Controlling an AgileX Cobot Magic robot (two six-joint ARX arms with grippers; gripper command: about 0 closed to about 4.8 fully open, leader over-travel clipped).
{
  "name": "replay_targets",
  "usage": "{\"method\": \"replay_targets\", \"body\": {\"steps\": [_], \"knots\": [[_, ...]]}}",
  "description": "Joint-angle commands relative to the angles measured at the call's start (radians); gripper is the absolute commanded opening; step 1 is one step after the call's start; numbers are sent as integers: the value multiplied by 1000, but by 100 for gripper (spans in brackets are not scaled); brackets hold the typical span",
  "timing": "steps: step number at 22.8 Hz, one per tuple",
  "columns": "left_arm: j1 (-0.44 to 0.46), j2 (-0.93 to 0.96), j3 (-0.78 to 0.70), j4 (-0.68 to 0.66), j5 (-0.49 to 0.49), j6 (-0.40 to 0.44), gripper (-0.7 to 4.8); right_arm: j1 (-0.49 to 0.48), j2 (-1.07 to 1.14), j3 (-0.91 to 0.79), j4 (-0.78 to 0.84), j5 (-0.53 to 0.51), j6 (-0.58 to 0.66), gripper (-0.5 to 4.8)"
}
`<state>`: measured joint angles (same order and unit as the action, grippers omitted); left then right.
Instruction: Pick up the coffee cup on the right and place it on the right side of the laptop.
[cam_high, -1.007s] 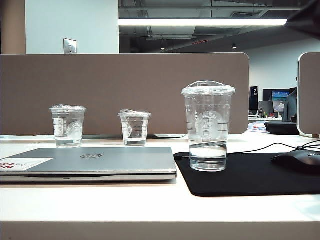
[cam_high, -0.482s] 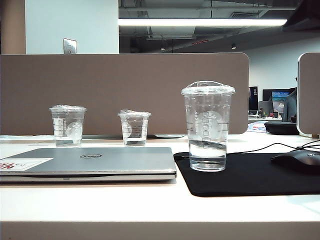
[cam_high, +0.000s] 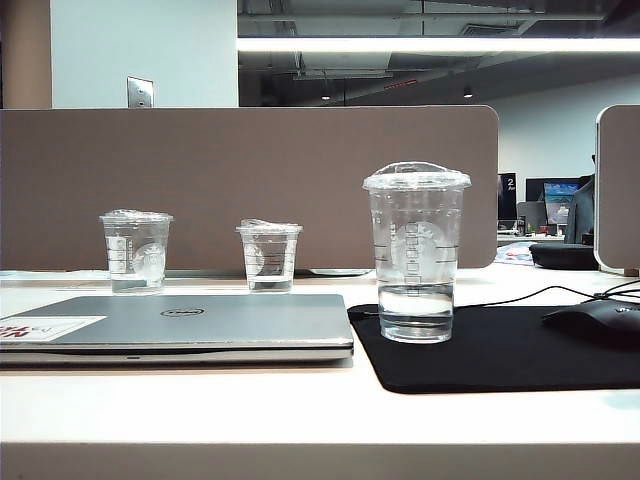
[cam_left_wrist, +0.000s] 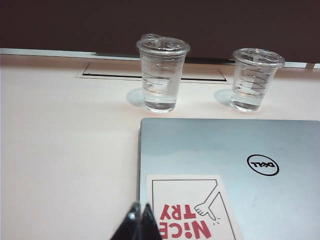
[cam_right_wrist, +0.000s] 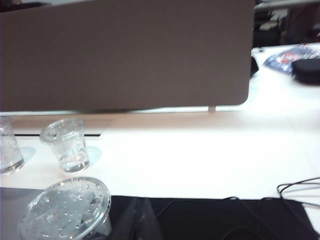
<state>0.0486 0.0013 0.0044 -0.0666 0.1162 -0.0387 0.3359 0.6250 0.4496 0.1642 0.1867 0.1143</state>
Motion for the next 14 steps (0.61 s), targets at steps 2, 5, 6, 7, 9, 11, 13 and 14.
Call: {"method": "replay_targets", "body": {"steps": [2, 5, 6, 7, 9, 11, 13, 14], "knots": [[2, 0, 3, 8, 0, 2, -5, 0, -37, 4, -11, 6, -35, -9], [2, 0, 3, 8, 0, 2, -5, 0, -47, 4, -11, 6, -48, -9], [2, 0, 3, 8, 0, 2, -5, 0, -47, 4, -11, 6, -48, -9], [2, 0, 3, 8, 0, 2, -5, 0, -48, 4, -11, 6, -47, -9], [2, 0, 3, 8, 0, 2, -5, 0, -49, 4, -11, 6, -47, -9], [2, 0, 3, 8, 0, 2, -5, 0, -49, 3, -11, 6, -47, -9], [2, 0, 3, 8, 0, 2, -5, 0, -49, 4, -11, -3, -47, -9], [2, 0, 3, 8, 0, 2, -5, 0, -49, 3, -11, -6, -47, -9]]}}
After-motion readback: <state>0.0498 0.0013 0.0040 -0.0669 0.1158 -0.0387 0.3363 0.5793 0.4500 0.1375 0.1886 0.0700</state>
